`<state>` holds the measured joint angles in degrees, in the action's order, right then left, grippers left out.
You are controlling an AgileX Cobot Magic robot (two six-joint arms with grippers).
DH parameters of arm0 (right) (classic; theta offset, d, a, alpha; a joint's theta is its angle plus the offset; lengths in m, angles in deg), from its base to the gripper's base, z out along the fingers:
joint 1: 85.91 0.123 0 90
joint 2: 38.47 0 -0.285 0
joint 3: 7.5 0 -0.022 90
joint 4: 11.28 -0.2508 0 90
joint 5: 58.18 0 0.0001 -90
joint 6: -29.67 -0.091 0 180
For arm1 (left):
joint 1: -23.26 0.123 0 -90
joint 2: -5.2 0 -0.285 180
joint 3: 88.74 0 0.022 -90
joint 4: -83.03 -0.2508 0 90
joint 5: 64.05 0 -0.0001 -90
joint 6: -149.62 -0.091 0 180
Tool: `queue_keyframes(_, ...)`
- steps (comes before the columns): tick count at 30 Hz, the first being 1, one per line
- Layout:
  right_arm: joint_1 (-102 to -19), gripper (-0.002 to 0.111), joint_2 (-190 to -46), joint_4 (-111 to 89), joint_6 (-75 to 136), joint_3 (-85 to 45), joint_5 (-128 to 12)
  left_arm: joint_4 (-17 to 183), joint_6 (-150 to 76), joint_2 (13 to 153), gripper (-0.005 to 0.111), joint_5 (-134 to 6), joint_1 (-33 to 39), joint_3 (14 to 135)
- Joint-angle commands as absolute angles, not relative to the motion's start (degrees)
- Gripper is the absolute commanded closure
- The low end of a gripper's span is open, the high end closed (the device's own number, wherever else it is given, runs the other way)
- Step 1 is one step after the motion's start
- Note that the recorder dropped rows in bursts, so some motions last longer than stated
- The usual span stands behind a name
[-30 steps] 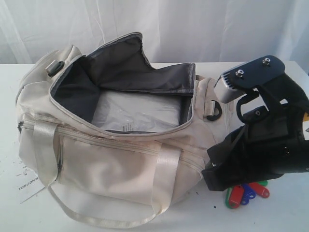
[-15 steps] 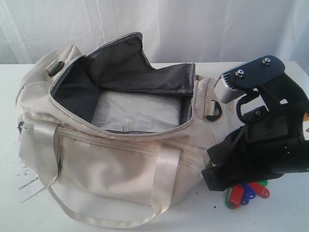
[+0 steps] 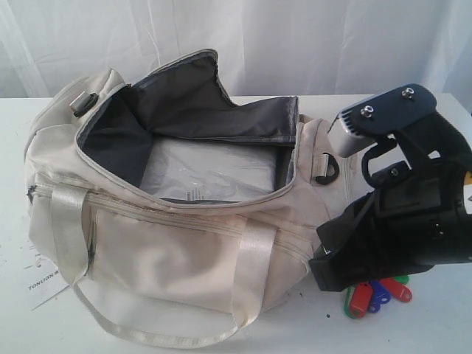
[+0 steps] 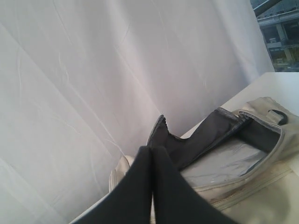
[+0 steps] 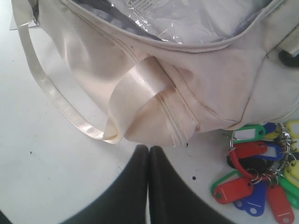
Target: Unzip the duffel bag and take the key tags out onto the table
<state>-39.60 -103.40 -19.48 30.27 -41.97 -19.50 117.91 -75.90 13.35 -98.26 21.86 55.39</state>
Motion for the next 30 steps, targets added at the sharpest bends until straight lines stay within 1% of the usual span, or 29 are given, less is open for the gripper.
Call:
queue_keyframes(1,-39.7,0.108,-103.1,-19.6,30.9,-42.1,-20.0,118.4,-76.0,13.0,0.107,-98.4,22.1,55.4)
queue_keyframes(9,-39.7,0.108,-103.1,-19.6,30.9,-42.1,-20.0,118.4,-76.0,13.0,0.107,-98.4,22.1,55.4)
queue_keyframes(14,-39.7,0.108,-103.1,-19.6,30.9,-42.1,-20.0,116.9,-76.0,13.0,0.107,-98.0,22.1,52.4)
queue_keyframes(20,-39.7,0.108,-103.1,-19.6,30.9,-42.1,-20.1,99.1,-76.0,13.0,0.107,-98.1,22.1,44.6)
queue_keyframes(30,-39.7,0.108,-103.1,-19.6,30.9,-42.1,-20.1,89.1,-76.0,13.0,0.107,-98.2,22.1,26.8)
